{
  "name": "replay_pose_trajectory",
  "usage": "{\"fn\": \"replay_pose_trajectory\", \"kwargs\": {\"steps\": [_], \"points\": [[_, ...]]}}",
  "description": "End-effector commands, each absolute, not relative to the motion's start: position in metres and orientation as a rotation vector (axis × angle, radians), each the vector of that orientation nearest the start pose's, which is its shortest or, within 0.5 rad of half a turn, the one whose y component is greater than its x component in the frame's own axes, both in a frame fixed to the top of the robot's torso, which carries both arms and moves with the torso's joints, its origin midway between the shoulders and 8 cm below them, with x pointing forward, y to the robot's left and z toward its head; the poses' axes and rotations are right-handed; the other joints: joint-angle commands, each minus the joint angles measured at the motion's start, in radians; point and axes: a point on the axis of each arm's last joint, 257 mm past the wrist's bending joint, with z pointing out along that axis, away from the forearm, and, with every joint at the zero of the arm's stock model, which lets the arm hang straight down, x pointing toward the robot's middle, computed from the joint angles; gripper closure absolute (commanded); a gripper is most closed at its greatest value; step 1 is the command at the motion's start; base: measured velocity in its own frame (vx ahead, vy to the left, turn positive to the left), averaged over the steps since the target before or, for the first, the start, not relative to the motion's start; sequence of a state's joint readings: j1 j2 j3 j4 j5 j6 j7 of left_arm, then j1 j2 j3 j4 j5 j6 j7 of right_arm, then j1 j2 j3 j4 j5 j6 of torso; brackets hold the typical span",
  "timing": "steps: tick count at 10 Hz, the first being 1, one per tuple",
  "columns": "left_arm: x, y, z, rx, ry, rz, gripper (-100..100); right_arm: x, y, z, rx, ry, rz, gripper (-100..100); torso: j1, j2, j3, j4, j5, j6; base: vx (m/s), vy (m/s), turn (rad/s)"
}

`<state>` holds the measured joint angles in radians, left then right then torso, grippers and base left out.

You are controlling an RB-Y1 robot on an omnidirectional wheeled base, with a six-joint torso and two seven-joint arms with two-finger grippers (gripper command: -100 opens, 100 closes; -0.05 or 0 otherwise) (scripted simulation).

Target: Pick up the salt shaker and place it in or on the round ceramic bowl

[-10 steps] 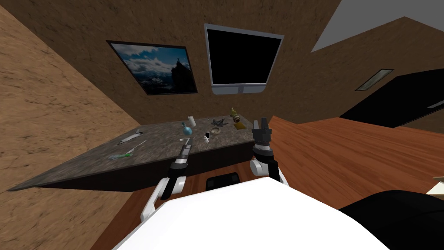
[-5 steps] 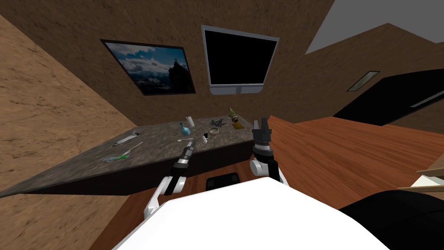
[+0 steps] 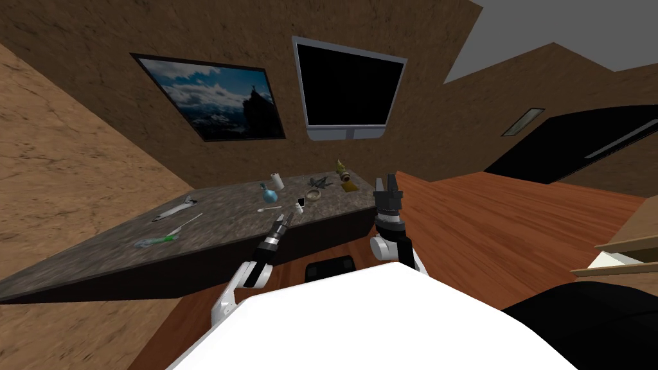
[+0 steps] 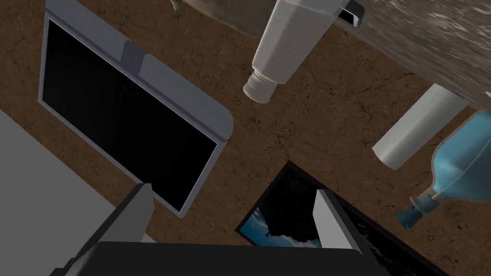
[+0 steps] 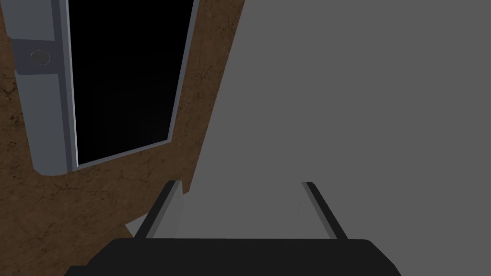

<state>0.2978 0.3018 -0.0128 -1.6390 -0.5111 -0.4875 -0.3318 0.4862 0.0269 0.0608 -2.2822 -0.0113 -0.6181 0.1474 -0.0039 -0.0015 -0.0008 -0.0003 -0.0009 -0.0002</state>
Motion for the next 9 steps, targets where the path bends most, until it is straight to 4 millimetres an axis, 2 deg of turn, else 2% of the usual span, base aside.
{"fn": "replay_pose_trajectory", "kwargs": {"steps": [1, 6, 9], "points": [[0.439, 0.261, -0.249, -0.068, 1.513, -0.533, -100, 0.325, -0.260, 0.051, 0.538, 0.519, 1.260, 0, 0.000, 0.000, 0.000, 0.000, 0.000, 0.000, 0.023, -0.072, -0.043], [0.442, 0.286, -0.286, 0.084, 1.615, -0.376, -100, 0.325, -0.260, 0.051, 0.538, 0.519, 1.260, 0, 0.000, -0.002, -0.001, 0.000, 0.000, 0.000, 0.047, -0.070, -0.039], [0.446, 0.304, -0.296, 0.160, 1.648, -0.297, -100, 0.325, -0.260, 0.051, 0.538, 0.519, 1.260, 0, -0.001, -0.004, -0.002, -0.001, 0.000, 0.000, 0.088, -0.074, -0.022]]}}
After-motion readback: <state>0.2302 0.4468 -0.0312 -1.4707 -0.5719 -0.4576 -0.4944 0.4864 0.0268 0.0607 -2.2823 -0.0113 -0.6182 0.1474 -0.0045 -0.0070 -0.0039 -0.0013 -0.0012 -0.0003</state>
